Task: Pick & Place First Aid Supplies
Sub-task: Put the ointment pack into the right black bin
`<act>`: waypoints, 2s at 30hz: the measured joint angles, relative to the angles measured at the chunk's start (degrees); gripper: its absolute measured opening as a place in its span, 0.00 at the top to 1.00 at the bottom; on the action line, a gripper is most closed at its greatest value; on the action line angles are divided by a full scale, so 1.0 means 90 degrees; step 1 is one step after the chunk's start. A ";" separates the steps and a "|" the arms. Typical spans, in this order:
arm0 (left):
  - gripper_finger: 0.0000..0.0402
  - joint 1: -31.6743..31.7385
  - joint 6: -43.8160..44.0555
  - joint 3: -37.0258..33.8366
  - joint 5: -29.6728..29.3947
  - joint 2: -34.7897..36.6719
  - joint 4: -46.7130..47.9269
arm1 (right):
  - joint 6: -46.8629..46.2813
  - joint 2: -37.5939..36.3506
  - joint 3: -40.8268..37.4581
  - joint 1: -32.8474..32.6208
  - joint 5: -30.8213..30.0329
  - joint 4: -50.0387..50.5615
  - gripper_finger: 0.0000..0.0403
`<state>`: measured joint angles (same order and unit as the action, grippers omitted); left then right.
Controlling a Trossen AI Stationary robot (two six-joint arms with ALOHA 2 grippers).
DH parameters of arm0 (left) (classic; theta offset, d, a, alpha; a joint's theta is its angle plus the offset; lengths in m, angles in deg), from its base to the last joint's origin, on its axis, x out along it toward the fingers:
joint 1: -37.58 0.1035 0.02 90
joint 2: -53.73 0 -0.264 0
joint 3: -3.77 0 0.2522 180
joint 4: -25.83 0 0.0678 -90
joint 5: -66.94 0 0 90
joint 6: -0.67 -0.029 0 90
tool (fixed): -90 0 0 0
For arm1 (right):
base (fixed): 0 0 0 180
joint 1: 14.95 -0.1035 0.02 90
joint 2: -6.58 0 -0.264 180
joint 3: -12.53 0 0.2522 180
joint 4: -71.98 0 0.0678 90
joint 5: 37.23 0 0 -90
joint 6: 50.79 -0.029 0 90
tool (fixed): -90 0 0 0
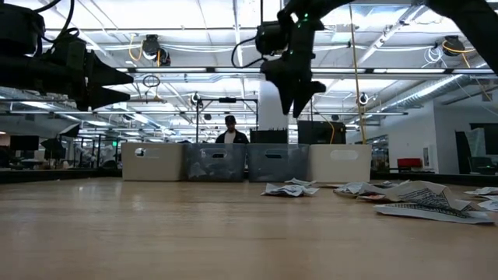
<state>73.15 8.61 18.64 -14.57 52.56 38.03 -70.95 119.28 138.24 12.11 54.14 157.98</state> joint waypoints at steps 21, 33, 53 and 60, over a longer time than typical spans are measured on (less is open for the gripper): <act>0.02 0.0002 0.0001 0.0000 -0.0002 0.0000 0.0002 | -0.2135 -0.2578 -0.3785 -0.3266 -0.0008 -0.0800 0.62; 0.02 0.0002 0.0001 0.0000 -0.0002 0.0000 0.0001 | -0.2314 -0.2612 -0.4036 -0.3902 -0.0833 -0.0713 0.62; 0.02 0.0002 0.0001 0.0000 -0.0002 0.0000 0.0000 | -0.1625 -0.2601 -0.6796 -0.3339 -0.0459 -0.3518 0.62; 0.02 0.0002 0.0001 0.0000 -0.0002 0.0000 0.0001 | -0.1293 -0.2249 -0.6879 -0.3291 -0.0196 -0.3864 0.62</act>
<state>73.17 8.61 18.64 -14.59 52.56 38.04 -82.59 99.04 76.33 -17.52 52.37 123.21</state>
